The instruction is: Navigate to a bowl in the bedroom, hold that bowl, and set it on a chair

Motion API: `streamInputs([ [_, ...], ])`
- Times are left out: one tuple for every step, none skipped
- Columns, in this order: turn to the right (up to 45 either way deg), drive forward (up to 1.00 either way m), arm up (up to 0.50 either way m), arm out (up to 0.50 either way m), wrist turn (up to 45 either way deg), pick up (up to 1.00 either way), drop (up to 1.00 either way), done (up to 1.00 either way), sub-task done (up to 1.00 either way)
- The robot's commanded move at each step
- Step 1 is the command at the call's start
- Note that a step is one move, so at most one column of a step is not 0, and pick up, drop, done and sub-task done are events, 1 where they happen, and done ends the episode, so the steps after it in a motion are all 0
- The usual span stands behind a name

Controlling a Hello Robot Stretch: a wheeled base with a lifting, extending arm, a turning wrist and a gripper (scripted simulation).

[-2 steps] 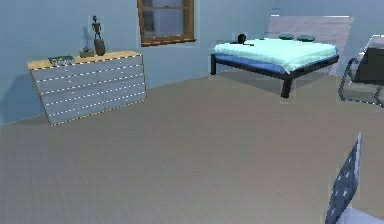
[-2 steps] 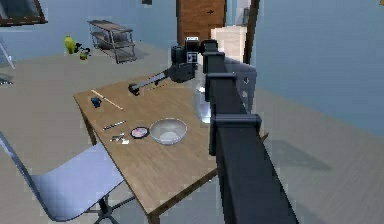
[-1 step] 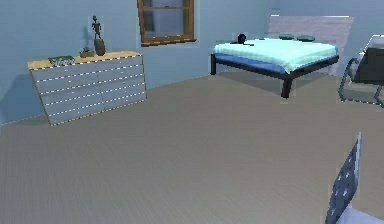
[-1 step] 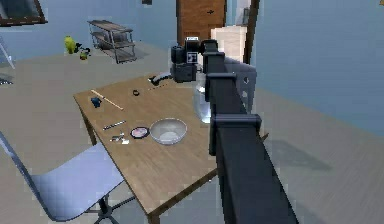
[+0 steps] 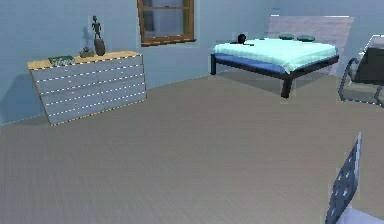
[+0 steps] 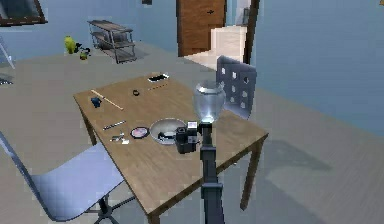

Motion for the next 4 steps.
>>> streamInputs([
  [0.0,0.00,0.00,0.00,0.0,1.00,0.00,0.00,0.00],
  [0.0,0.00,0.10,0.00,0.0,0.00,0.00,0.00,0.00],
  [0.0,0.00,0.18,0.00,0.0,0.00,0.00,0.00,0.00],
  [0.0,0.00,0.00,0.00,-45.0,0.00,0.00,0.00,0.00],
])
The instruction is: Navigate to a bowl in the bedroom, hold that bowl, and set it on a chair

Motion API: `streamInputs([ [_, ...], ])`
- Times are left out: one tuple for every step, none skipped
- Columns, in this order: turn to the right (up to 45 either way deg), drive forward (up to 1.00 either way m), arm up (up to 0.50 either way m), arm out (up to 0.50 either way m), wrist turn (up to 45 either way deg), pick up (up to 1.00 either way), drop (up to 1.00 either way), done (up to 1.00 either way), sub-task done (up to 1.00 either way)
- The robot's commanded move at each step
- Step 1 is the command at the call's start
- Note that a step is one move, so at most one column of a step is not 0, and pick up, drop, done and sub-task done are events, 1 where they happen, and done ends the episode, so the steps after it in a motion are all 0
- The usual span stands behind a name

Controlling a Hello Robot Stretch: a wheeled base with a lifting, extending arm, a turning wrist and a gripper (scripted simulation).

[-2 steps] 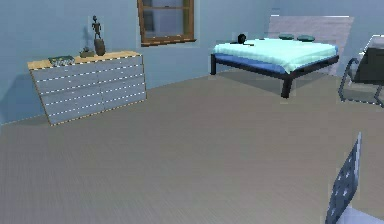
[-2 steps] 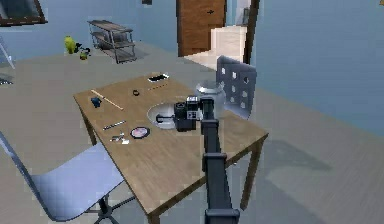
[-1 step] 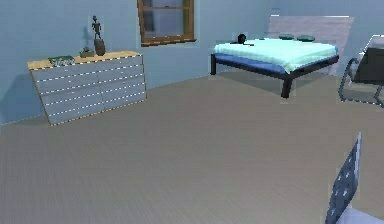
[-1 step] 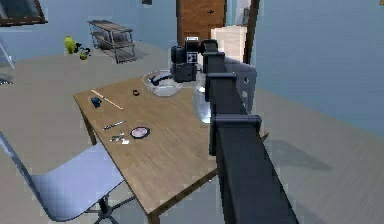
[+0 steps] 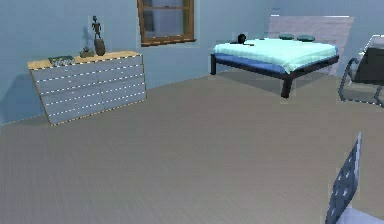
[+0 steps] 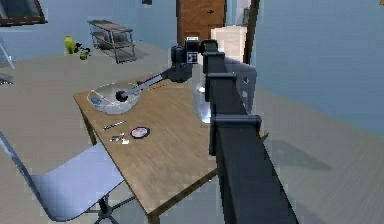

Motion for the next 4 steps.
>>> streamInputs([
  [0.0,0.00,0.00,0.00,-45.0,0.00,0.00,0.00,0.00],
  [0.0,0.00,0.00,0.00,-21.0,0.00,0.00,0.00,0.00],
  [0.0,0.00,0.00,-0.44,0.0,0.00,0.00,0.00,0.00],
  [-12.0,0.00,0.00,0.00,0.0,0.00,0.00,0.00,0.00],
])
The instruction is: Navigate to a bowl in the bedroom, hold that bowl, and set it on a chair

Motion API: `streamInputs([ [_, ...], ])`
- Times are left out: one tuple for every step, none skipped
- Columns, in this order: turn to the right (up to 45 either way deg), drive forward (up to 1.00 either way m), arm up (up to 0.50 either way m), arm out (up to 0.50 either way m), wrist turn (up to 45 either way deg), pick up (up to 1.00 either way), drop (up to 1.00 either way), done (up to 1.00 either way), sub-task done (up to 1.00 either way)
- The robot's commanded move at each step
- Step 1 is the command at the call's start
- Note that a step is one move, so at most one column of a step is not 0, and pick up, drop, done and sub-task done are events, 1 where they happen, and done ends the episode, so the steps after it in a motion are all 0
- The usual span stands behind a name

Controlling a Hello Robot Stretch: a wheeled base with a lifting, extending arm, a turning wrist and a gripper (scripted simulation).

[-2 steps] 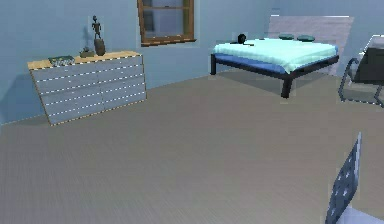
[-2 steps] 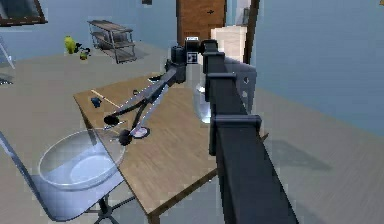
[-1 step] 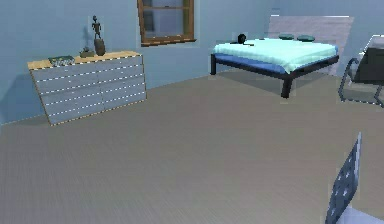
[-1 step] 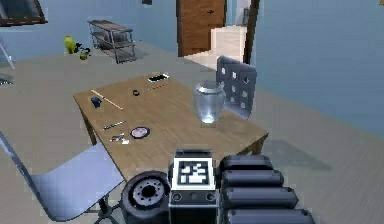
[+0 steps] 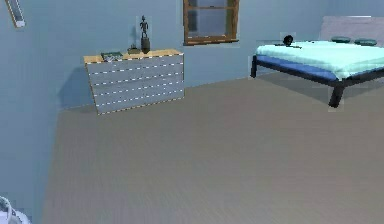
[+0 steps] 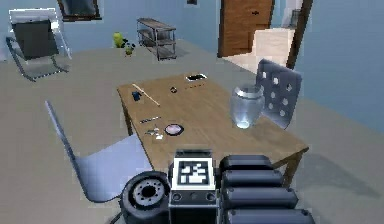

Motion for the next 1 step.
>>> streamInputs([
  [0.0,0.30,0.00,0.00,0.0,0.00,0.00,0.00,0.00],
])
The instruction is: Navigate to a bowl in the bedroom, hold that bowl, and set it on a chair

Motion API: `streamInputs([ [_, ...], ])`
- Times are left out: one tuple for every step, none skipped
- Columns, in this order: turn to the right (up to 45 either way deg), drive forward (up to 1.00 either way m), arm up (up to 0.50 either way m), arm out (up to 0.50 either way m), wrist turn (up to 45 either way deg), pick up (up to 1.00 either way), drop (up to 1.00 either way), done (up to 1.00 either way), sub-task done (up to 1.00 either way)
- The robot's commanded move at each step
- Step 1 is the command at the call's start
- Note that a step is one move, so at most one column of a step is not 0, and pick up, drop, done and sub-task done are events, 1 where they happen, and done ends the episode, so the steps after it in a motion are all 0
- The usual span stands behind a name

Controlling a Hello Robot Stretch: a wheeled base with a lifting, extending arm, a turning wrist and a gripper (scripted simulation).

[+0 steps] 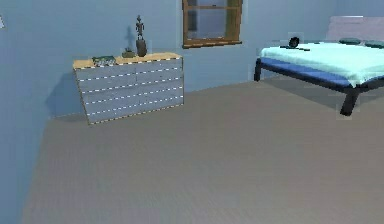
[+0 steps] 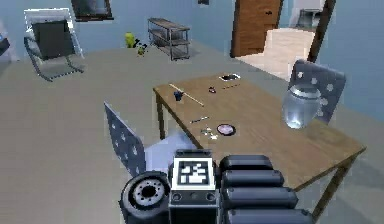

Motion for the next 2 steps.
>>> streamInputs([
  [42.0,0.00,0.00,0.00,0.0,0.00,0.00,0.00,0.00],
  [0.0,1.00,0.00,0.00,0.0,0.00,0.00,0.00,0.00],
])
